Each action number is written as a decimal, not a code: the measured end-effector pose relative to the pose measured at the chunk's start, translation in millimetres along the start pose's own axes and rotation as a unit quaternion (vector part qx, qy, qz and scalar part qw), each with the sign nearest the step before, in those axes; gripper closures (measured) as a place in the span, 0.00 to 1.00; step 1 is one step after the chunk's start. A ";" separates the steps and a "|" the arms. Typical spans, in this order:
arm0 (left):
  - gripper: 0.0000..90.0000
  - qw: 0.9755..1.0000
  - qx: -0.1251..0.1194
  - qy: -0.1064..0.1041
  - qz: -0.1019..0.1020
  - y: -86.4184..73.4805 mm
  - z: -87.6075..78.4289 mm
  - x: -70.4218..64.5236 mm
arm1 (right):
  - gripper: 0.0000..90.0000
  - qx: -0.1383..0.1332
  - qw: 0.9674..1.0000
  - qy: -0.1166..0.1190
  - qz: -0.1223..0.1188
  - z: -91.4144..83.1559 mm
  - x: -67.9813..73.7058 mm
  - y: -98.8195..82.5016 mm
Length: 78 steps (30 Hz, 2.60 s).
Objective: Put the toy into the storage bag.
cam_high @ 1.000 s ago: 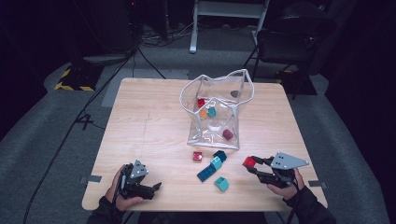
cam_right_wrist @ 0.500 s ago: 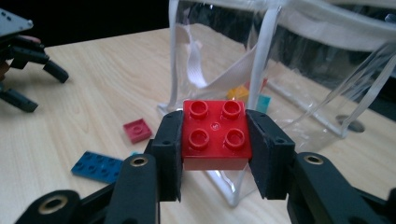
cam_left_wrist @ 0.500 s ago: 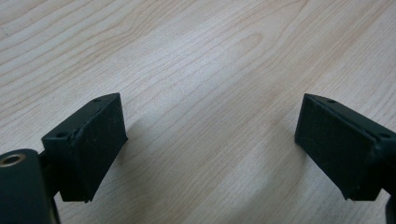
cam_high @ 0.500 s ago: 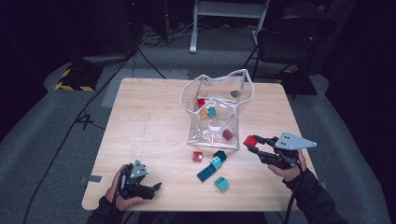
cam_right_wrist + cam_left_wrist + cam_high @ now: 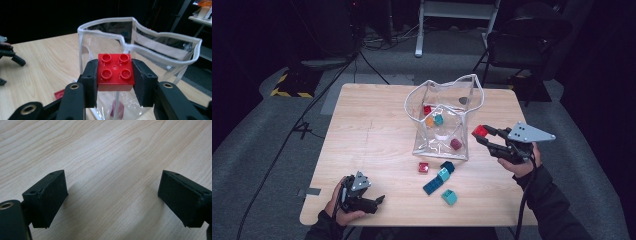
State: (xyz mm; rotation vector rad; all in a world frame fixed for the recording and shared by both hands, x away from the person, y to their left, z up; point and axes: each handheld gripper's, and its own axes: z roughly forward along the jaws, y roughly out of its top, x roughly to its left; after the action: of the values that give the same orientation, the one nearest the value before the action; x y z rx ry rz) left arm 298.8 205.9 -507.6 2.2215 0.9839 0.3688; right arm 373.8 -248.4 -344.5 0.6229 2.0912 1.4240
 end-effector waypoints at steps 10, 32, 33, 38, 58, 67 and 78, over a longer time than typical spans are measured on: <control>0.10 1.000 0.000 0.000 0.000 0.0 0.0 0.0 | 0.66 -0.022 1.000 -0.017 0.008 3.3 -5.0 25.7; 0.10 1.000 0.000 0.000 0.000 0.0 -0.1 0.0 | 0.66 -0.024 0.999 -0.048 0.000 30.8 -18.0 62.0; 0.10 1.000 0.000 0.000 0.000 0.0 -0.1 0.0 | 0.66 -0.024 0.999 -0.049 0.001 32.6 -18.2 63.5; 0.10 1.000 0.000 0.000 0.000 0.0 -0.1 -0.1 | 0.66 -0.024 0.998 -0.050 0.003 41.0 -18.2 66.9; 0.10 1.000 0.001 0.001 -0.001 -0.2 -0.4 -0.2 | 0.66 0.010 0.998 -0.066 0.022 75.9 -30.3 60.1; 0.10 1.000 0.001 0.002 0.000 -0.2 -0.6 -0.1 | 0.58 0.032 0.996 -0.078 0.037 90.4 -34.4 54.3; 0.10 1.000 0.000 0.002 0.000 -0.3 -0.5 -0.1 | 0.55 0.015 0.998 -0.057 0.022 73.4 -24.0 57.0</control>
State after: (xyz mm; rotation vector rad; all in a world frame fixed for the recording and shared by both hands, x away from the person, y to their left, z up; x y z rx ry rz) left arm 298.3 206.2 -507.4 2.2220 0.9869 0.3741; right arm 444.2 -193.4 -309.4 0.7492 2.0235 1.3503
